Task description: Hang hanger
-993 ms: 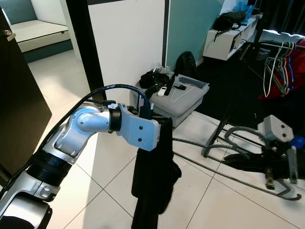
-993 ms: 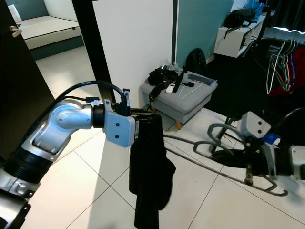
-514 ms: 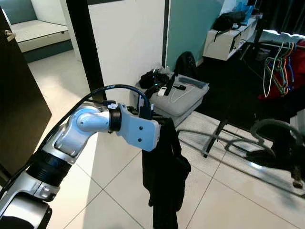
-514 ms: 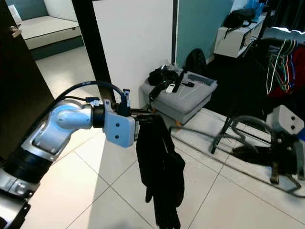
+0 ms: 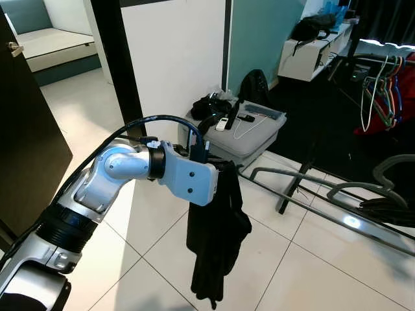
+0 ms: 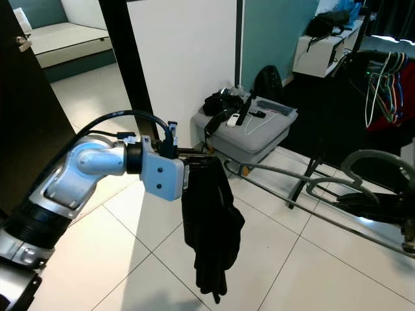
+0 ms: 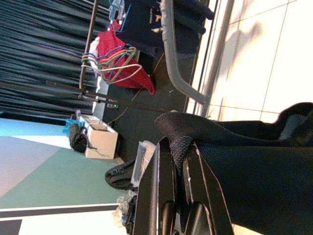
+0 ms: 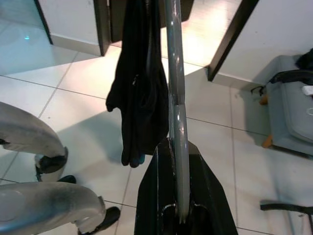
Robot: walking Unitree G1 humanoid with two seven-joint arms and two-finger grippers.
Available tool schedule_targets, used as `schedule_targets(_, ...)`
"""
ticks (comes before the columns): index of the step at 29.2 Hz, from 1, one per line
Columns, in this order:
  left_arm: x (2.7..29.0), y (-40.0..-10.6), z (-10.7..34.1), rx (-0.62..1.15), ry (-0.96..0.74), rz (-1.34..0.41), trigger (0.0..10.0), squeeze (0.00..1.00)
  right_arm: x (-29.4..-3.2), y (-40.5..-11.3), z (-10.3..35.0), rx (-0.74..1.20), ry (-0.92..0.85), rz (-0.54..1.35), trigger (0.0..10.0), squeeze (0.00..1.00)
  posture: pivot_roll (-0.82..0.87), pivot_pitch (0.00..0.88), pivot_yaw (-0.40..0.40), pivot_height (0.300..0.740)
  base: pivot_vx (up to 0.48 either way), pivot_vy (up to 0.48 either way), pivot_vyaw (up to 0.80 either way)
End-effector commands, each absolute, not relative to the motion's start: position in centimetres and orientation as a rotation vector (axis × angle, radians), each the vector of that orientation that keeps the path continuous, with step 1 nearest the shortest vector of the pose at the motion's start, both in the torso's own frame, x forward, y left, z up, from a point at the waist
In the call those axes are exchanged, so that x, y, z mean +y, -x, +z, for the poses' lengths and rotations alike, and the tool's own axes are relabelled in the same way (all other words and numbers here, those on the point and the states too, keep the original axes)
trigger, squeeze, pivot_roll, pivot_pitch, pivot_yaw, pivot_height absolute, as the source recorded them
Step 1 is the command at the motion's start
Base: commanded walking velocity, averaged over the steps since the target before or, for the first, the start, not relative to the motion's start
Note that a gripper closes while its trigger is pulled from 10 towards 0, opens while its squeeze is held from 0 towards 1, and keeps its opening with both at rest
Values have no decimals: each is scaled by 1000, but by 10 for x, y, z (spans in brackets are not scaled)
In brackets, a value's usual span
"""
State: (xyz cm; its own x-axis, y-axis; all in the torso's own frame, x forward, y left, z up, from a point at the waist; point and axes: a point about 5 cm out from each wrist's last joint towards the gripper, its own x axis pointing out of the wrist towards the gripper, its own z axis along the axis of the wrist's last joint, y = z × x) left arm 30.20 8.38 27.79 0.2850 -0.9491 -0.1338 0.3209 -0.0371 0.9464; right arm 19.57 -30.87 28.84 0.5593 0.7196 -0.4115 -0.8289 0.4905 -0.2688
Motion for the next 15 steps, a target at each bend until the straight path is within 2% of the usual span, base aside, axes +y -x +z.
schedule_targets(1, 82, -300, 283, -738, -1180, -1183, 10000, 0, -305, -192, 294, 242, 484, 972, 10000, 0, -69, 51, 52, 740, 0, 0, 0)
schedule_targets(15, 83, -302, 282, -732, -1181, -1182, 10000, 0, -300, -187, 294, 250, 481, 1020, 10000, 0, -70, 49, 54, 740, 0, 0, 0)
